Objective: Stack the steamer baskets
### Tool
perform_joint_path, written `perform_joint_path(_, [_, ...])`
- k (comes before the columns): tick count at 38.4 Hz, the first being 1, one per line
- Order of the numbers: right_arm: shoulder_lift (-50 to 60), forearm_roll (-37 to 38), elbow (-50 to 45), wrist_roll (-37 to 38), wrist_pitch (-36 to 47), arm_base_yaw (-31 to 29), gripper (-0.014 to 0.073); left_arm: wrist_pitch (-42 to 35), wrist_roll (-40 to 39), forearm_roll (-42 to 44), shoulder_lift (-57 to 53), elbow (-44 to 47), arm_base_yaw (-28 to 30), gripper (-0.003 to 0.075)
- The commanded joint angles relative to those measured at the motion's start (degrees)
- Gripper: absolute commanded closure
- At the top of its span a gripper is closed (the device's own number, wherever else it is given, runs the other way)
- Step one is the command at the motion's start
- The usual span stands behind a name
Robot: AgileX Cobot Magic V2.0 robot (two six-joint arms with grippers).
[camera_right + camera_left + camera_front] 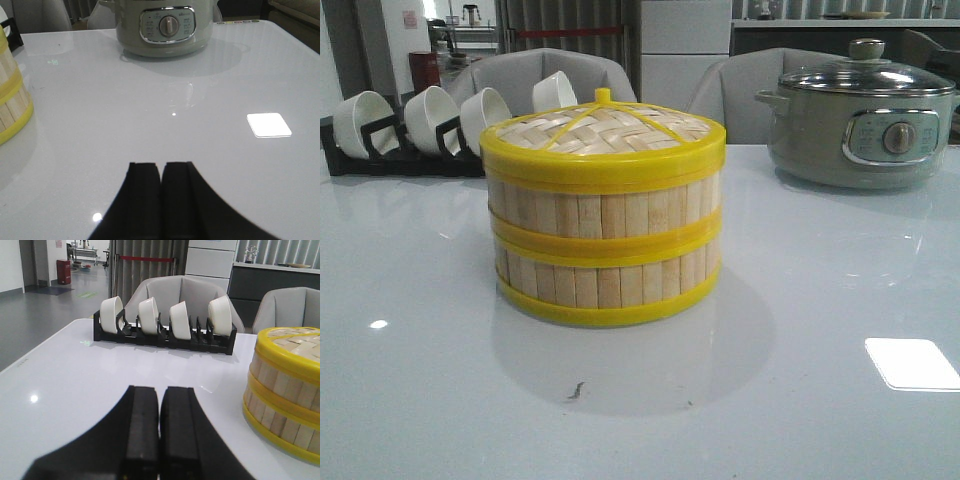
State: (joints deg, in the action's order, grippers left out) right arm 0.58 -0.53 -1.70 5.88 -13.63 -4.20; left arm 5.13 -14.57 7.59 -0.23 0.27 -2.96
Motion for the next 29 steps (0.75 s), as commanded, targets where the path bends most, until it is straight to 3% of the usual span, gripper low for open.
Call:
perform_joint_path(1, [1.17,1.99,0.80,1.10,5.64,0.03,0.0538,-5.13,-0.02,-0.27,-0.74,0.18,0.04,0.0633])
perform_joint_path(29, [1.17,2.12,0.80,0.97,6.78,0.03,0.0538,-5.13,-0.02,-0.27,-0.74,0.18,0.04,0.0633])
